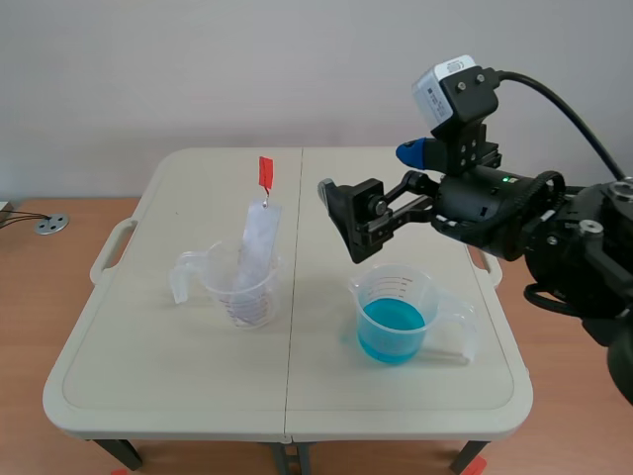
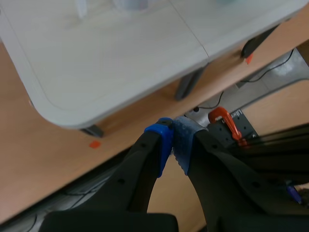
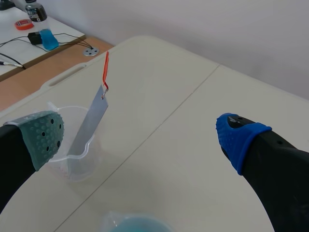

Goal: Hold the metal plate by the orange handle, dip it into the blue solution, take it out and point at it, then put the plate back in the beaker on the left.
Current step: 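Lift the metal plate out of the left beaker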

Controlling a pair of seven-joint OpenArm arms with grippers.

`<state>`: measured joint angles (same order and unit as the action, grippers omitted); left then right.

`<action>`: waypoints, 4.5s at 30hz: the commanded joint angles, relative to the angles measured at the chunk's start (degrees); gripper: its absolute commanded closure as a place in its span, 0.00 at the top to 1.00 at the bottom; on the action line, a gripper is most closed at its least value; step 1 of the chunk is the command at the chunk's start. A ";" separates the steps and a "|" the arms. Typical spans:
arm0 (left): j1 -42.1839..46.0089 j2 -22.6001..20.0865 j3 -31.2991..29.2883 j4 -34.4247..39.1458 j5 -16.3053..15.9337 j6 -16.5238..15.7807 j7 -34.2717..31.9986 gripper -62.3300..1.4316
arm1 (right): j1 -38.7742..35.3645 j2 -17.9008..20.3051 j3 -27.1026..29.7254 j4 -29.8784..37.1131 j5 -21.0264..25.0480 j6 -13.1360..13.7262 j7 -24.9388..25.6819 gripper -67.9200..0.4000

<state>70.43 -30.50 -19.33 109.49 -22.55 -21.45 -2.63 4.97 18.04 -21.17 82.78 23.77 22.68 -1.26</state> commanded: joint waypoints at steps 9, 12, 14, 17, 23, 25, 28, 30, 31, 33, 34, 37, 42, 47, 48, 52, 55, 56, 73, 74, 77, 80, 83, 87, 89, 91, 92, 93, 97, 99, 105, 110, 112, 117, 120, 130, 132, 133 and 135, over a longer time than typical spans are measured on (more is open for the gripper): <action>5.01 0.28 -1.57 0.81 1.18 -0.13 -0.07 0.06 | 10.95 -6.47 -6.69 -11.93 -0.76 -0.39 0.94 0.98; 5.01 0.28 -1.57 0.81 1.16 -0.13 0.81 0.06 | 13.44 -8.87 -8.31 -15.26 -1.68 -0.39 0.94 0.98; 5.01 0.28 -1.55 0.81 1.16 -0.13 0.81 0.06 | 14.99 -10.40 -8.98 -17.25 -2.27 -0.42 0.96 0.98; 5.01 0.28 -1.53 0.81 1.14 -0.13 0.81 0.06 | 17.07 -12.83 -9.35 -20.55 -2.82 -0.39 0.94 0.98; 5.01 0.28 -1.53 0.81 1.11 -0.15 1.07 0.06 | 20.39 -16.83 -9.35 -26.01 -3.06 -0.39 0.96 0.98; 5.01 0.28 -1.53 0.81 1.11 -0.17 1.09 0.06 | 21.14 -17.94 -9.35 -27.30 -3.93 -0.42 0.98 0.98; 5.01 0.28 -1.53 0.81 1.11 -0.20 1.07 0.06 | 22.01 -19.30 -9.33 -28.98 -4.35 -0.42 0.98 0.98; 5.01 0.28 -1.53 0.81 1.11 -0.20 1.07 0.06 | 22.21 -19.82 -9.33 -29.68 -4.31 -0.39 0.98 0.98; 5.01 0.28 -1.53 0.81 1.11 -0.20 1.16 0.06 | 22.21 -20.00 -9.33 -29.86 -4.31 -0.42 0.96 0.98; 5.01 0.28 -1.53 0.81 1.11 -0.20 1.18 0.06 | 22.18 -20.31 -9.33 -29.99 -4.33 -0.42 0.94 0.92; 5.01 0.28 -1.53 0.81 1.11 -0.22 1.18 0.06 | 22.18 -20.35 -9.33 -29.99 -4.33 -0.42 0.94 0.88; 5.01 0.28 -1.53 0.81 1.11 -0.35 1.18 0.06 | 22.18 -20.44 -9.33 -29.99 -4.31 -0.46 0.94 0.75; 5.01 0.28 -1.49 0.81 1.11 -0.35 1.16 0.06 | 22.18 -20.44 -9.33 -29.99 -4.31 -0.66 0.94 0.61; 5.01 0.28 -1.49 0.81 1.11 -0.35 1.16 0.06 | 22.18 -20.44 -9.33 -29.99 -4.26 -0.85 0.94 0.46; 5.01 0.28 -1.49 0.81 1.11 -0.35 1.16 0.06 | 22.18 -20.44 -9.33 -29.99 -4.26 -0.85 0.94 0.43; 5.01 0.28 -1.49 0.81 1.11 -0.35 1.16 0.06 | 22.18 -20.44 -9.33 -29.99 -4.26 -0.81 0.94 0.33; 5.01 0.28 -1.49 0.81 1.11 -0.35 1.18 0.06 | 22.18 -20.44 -9.33 -29.99 -4.28 -0.81 0.96 0.25; 5.01 0.28 -1.49 0.81 1.11 -0.35 1.18 0.06 | 22.18 -20.44 -9.33 -29.99 -4.28 -0.59 0.96 0.21; 5.01 0.28 -1.49 0.81 1.11 -0.35 1.18 0.06 | 21.68 -20.46 -9.33 -29.97 -4.22 10.16 5.31 0.02; 5.01 0.28 -1.49 0.81 1.11 -0.35 1.16 0.06 | 21.68 -20.46 -9.33 -29.97 -4.13 10.86 5.46 0.02; 5.01 0.28 -1.46 0.83 1.09 -0.35 1.14 0.06 | 21.68 -20.44 -9.33 -29.97 -4.11 12.94 6.38 0.02; 5.01 0.28 -1.46 0.83 1.09 -0.35 0.98 0.06 | 21.68 -20.44 -9.33 -29.94 -4.07 15.15 7.28 0.02; 5.01 0.28 -1.46 0.83 1.09 -0.37 0.98 0.06 | 21.16 -20.44 -9.33 -29.57 -4.07 17.44 8.33 0.02; 5.01 0.28 -1.46 0.83 1.09 -0.37 0.98 0.06 | 19.32 -20.41 -9.33 -28.35 -4.11 17.94 8.81 0.02; 5.01 0.28 -1.46 0.83 1.09 -0.37 0.98 0.06 | 18.47 -20.26 -9.29 -27.67 -4.13 17.94 8.74 0.02; 5.01 0.28 -1.46 0.83 1.09 -0.37 0.98 0.06 | 17.79 -19.87 -9.22 -26.56 -4.11 17.94 8.76 0.02; 5.01 0.28 -1.46 0.83 1.09 -0.37 0.98 0.06 | 17.49 -19.50 -9.22 -25.77 -4.09 17.94 8.81 0.02; 5.01 0.28 -1.46 0.83 1.09 -0.37 0.98 0.06 | 17.18 -19.12 -9.22 -24.83 -4.09 17.94 8.90 0.02; 5.01 0.28 -1.46 0.83 1.09 -0.37 0.98 0.06 | 15.96 -17.33 -9.22 -19.87 -4.09 17.92 8.98 0.02; 5.01 0.28 -1.46 0.83 1.09 -0.37 0.98 0.06 | 15.28 -16.44 -9.22 -16.94 -4.09 17.92 8.90 0.02; 5.01 0.28 -1.46 0.83 1.09 -0.37 0.96 0.06 | 12.72 -14.45 -7.87 -8.24 -4.09 17.68 8.00 0.02; 5.01 0.28 -1.46 0.83 1.09 -0.37 0.76 0.06 | 10.62 -14.38 -5.62 -1.95 -4.09 17.66 4.81 0.02; 5.01 0.28 -1.46 0.83 1.09 -0.37 0.76 0.06 | 9.88 -14.38 -4.81 0.46 -4.09 17.66 3.80 0.02; 5.01 0.28 -1.46 0.83 1.09 -0.37 0.74 0.06 | 8.41 -14.38 -2.84 5.97 -4.09 17.66 0.79 0.02; 5.01 0.26 -1.46 0.83 1.09 -0.37 0.66 0.06 | 8.00 -14.38 -1.75 8.92 -4.02 17.66 -0.85 0.02; 4.46 0.13 -1.46 0.83 1.11 -0.59 1.25 0.06 | 6.67 -14.38 2.19 16.70 -2.19 17.70 -6.64 0.02; 3.93 0.13 -1.46 0.83 1.11 -0.63 1.29 0.06 | 5.92 -14.38 3.48 18.38 -1.03 17.75 -8.13 0.02; 3.76 0.13 -1.42 0.83 1.11 -0.72 1.25 0.06 | 5.46 -14.38 4.11 19.10 -0.48 17.88 -8.85 0.02; 3.69 0.13 -1.38 0.83 1.11 -0.83 1.20 0.06 | 4.61 -14.36 5.40 20.46 0.55 17.92 -9.84 0.02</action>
<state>73.80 -30.52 -20.78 109.49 -21.04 -21.85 -0.64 9.17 3.64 -16.12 102.13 23.24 40.49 -11.66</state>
